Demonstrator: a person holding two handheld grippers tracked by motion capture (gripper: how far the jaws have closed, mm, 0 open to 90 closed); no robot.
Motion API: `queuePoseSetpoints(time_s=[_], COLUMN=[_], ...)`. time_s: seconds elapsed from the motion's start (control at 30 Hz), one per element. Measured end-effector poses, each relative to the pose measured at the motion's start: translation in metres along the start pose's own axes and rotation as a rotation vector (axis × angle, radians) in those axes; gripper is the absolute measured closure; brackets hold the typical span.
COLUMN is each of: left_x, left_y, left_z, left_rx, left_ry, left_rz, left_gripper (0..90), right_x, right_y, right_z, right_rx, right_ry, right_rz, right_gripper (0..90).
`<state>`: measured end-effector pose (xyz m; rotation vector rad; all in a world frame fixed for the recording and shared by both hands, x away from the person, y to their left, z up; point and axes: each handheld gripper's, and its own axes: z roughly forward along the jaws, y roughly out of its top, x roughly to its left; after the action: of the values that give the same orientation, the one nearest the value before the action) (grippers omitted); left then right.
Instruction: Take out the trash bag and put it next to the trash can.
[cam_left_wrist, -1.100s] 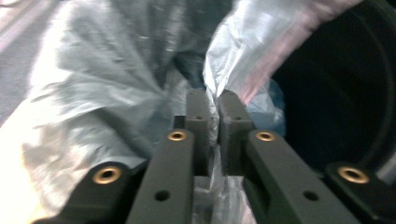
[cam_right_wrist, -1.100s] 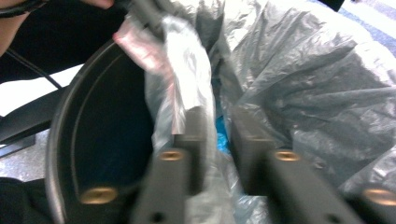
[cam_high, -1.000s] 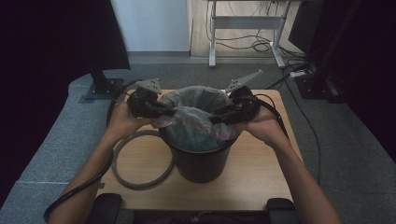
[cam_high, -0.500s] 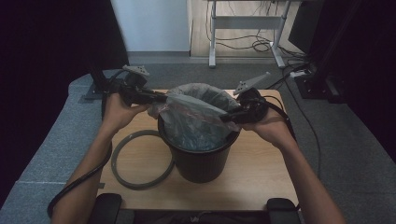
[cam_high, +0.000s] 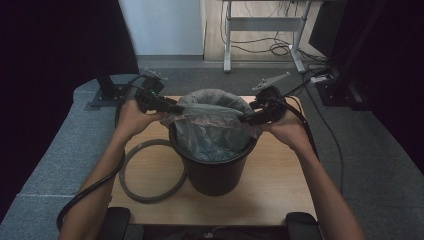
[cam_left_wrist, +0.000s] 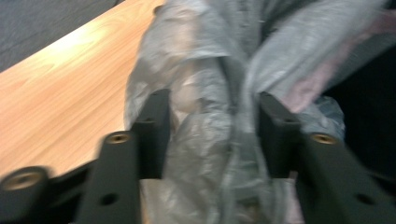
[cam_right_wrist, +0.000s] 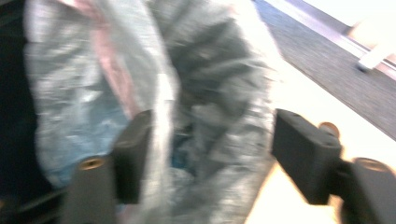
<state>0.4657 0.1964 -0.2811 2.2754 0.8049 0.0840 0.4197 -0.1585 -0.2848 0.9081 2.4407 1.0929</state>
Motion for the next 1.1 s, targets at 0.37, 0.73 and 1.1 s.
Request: queuePoseSetpoints(time_s=[0.37, 0.73, 1.1], left_x=[-0.033, -0.046, -0.06], left_y=[0.017, 0.019, 0.024], left_z=[-0.001, -0.012, -0.015], left_rx=[-0.041, -0.105, -0.171], left_ry=[0.133, 0.102, 0.003], left_rz=[0.153, 0.213, 0.242], left_gripper=[82.7, 86.3, 86.1], right_x=[-0.007, -0.002, 0.026], right_y=[-0.003, 0.01, 0.032], right_z=[0.003, -0.014, -0.019], right_rx=[0.021, -0.094, -0.171], right_ry=[-0.063, -0.023, 0.163], right_rz=[0.002, -0.025, -0.103], right_gripper=[73.2, 88.2, 87.6])
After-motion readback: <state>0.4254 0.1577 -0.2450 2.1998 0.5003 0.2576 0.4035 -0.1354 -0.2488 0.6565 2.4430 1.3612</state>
